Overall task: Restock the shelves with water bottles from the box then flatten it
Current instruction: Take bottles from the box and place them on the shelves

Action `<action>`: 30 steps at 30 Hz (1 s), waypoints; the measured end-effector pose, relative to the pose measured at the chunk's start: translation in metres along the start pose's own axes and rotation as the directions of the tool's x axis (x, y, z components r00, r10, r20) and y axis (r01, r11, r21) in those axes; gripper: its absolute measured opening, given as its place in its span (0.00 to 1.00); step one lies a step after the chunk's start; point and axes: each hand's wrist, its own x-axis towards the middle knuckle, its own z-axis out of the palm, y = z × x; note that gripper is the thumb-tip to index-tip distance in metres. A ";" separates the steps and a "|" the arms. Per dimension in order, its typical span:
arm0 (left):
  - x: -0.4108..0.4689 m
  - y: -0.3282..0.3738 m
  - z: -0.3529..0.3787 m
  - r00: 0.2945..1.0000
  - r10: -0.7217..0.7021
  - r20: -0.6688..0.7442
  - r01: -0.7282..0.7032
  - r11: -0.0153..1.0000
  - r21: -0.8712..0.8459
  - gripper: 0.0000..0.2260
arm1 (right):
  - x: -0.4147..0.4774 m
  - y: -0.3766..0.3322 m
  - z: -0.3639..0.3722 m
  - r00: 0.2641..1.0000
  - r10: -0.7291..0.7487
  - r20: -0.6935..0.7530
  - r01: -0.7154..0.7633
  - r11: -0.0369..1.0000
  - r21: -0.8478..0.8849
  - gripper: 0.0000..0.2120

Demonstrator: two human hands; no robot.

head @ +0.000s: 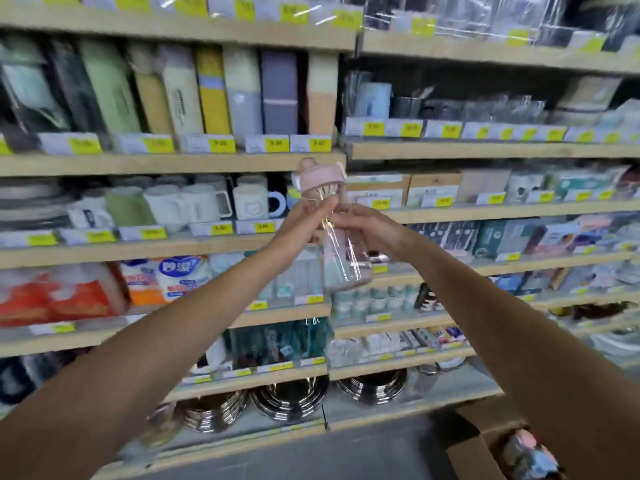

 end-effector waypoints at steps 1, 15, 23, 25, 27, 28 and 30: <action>0.001 0.007 -0.012 1.000 0.007 -0.016 -0.008 1.000 -0.018 0.12 | 0.008 -0.010 0.008 1.000 -0.020 0.006 0.020 1.000 -0.004 0.20; -0.036 0.140 -0.263 0.940 0.189 -0.284 -0.205 0.978 -0.026 0.15 | 0.122 -0.233 0.197 0.916 -0.391 -0.095 0.400 0.910 0.107 0.14; -0.028 0.174 -0.353 0.941 0.186 -0.281 -0.200 0.980 -0.021 0.39 | 0.179 -0.317 0.244 0.820 -0.565 -0.091 0.570 0.820 0.054 0.17; -0.011 0.182 -0.375 0.919 0.235 -0.315 -0.237 0.971 0.032 0.36 | 0.199 -0.339 0.250 0.788 -0.612 -0.067 0.613 0.790 -0.016 0.17; 0.001 0.189 -0.391 0.894 0.277 -0.351 -0.276 0.960 0.055 0.32 | 0.213 -0.355 0.251 0.765 -0.642 -0.047 0.638 0.766 -0.073 0.22; 0.010 0.190 -0.399 0.868 0.320 -0.380 -0.317 0.946 0.074 0.30 | 0.223 -0.362 0.252 0.747 -0.664 -0.040 0.658 0.746 -0.099 0.22; 0.030 0.196 -0.417 0.810 0.398 -0.431 -0.386 0.915 0.120 0.34 | 0.243 -0.381 0.254 0.686 -0.727 -0.029 0.717 0.682 -0.141 0.17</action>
